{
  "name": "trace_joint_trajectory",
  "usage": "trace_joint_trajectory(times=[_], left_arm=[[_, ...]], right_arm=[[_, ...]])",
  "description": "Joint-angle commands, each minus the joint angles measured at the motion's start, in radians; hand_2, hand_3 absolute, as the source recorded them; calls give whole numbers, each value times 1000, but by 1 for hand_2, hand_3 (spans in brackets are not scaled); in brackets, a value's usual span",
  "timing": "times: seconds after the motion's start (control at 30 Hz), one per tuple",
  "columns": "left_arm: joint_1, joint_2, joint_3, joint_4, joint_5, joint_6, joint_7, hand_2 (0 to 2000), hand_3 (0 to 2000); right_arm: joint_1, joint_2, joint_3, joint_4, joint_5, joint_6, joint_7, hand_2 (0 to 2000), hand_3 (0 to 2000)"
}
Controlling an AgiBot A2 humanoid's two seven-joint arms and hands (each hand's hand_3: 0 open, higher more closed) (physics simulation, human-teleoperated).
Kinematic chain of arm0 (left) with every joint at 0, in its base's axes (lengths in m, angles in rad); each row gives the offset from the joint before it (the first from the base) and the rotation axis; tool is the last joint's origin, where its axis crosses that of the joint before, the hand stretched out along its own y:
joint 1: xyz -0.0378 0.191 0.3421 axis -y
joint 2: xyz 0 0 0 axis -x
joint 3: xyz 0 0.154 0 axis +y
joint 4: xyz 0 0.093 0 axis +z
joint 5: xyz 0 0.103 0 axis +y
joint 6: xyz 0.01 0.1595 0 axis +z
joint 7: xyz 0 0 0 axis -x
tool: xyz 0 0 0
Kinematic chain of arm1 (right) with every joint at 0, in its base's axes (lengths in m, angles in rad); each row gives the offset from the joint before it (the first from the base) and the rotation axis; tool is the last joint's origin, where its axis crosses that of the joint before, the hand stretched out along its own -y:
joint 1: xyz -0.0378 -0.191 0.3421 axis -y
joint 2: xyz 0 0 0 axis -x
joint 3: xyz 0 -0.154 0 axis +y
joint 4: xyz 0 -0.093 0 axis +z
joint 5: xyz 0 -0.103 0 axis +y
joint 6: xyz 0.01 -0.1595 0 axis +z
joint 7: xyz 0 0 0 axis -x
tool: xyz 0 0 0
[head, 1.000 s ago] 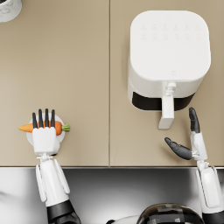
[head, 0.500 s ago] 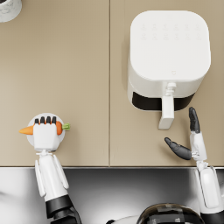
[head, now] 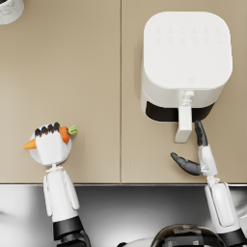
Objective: Pick up the carrot and place it into the air fryer
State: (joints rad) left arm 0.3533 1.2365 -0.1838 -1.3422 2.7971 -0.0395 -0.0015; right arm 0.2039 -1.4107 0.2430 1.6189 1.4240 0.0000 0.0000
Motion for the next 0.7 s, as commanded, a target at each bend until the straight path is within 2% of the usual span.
trace_joint_trajectory(times=[0.03, 0.17, 0.3, 0.4, 0.47, 0.5, 0.53, 0.6, 0.63, 0.67, 0.7], left_arm=[[19, -5, -12, -228, -44, -3, 1, 2000, 2000], [51, -14, 26, -341, -218, -8, 3, 2000, 2000], [67, -10, 56, -386, -299, -9, 4, 2000, 2000], [84, -8, 66, -410, -318, -10, 5, 2000, 2000], [87, -6, 78, -417, -323, -10, 5, 2000, 2000], [90, -5, 85, -420, -325, -10, 5, 2000, 2000], [90, -4, 84, -420, -326, -10, 5, 2000, 2000], [89, -2, 88, -428, -327, -10, 5, 2000, 2000], [92, -1, 94, -432, -327, -10, 5, 2000, 2000], [96, 0, 99, -428, -328, -10, 5, 2000, 2000], [99, 1, 106, -431, -328, -10, 5, 2000, 2000]], right_arm=[[18, -9, 3, -64, 0, 0, 0, 0, 0], [47, -27, 19, -161, 0, 0, 0, 0, 0], [84, -49, 59, -265, 0, 0, 0, 0, 0], [105, -63, 85, -250, 0, -30, 0, 0, 0], [143, -81, 102, -299, 1, -68, 0, 0, 0], [151, -85, 105, -314, 1, -87, 0, 1361, 327], [167, -91, 117, -334, 2, -121, 0, 2000, 653], [176, -92, 155, -339, 3, -196, 0, 2000, 1307], [176, -89, 174, -330, 4, -219, -1, 2000, 1633], [171, -81, 190, -313, 5, -216, -2, 2000, 1960], [160, -66, 209, -282, 6, -194, -1, 2000, 2000]])
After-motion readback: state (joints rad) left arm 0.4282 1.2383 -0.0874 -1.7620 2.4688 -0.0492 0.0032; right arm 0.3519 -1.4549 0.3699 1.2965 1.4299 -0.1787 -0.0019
